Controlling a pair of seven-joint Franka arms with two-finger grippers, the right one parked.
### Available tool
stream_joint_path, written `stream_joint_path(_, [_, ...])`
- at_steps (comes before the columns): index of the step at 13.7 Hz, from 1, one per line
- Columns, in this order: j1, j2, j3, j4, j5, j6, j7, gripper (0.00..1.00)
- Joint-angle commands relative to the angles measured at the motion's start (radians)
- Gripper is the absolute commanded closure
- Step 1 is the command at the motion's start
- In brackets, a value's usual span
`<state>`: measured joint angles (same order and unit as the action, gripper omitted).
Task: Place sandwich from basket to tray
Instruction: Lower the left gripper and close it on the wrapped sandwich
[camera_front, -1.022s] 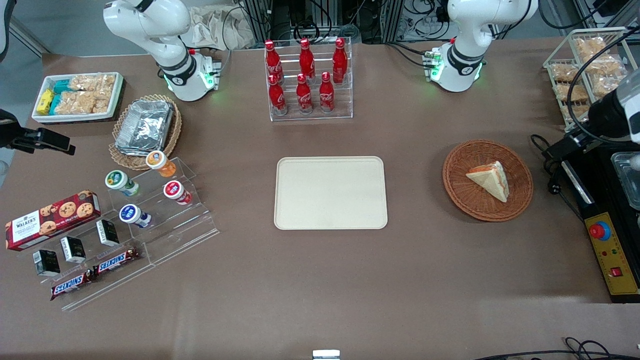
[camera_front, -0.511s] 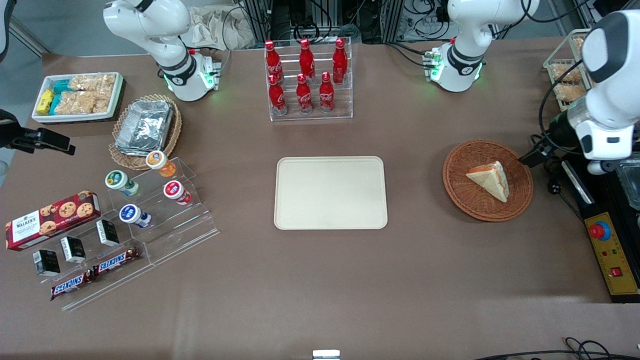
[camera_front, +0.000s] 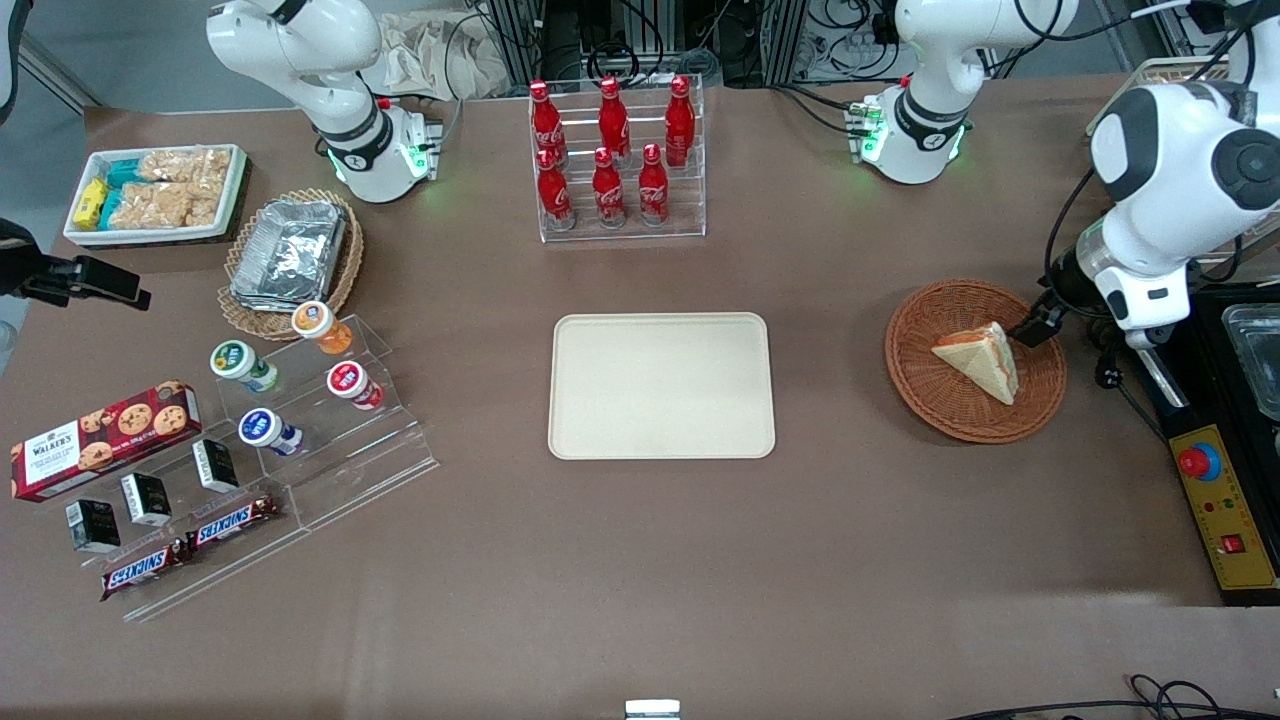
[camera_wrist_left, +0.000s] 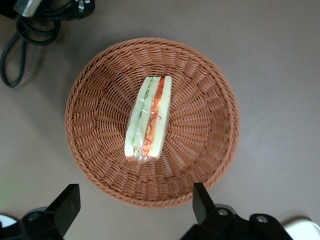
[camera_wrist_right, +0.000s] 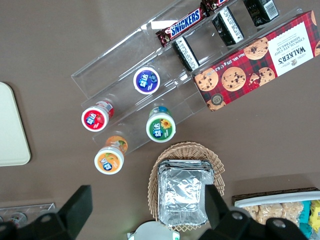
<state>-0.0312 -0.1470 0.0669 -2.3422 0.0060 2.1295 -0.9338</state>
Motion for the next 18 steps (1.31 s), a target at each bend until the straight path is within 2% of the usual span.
stream_joint_path(1, [0.026, 0.027, -0.006, -0.077, 0.015, 0.140, -0.034, 0.00])
stream_joint_path(7, [0.028, 0.127, -0.006, -0.121, 0.008, 0.318, -0.036, 0.00])
stream_joint_path(18, [0.037, 0.158, -0.006, -0.258, 0.000, 0.490, -0.034, 0.00])
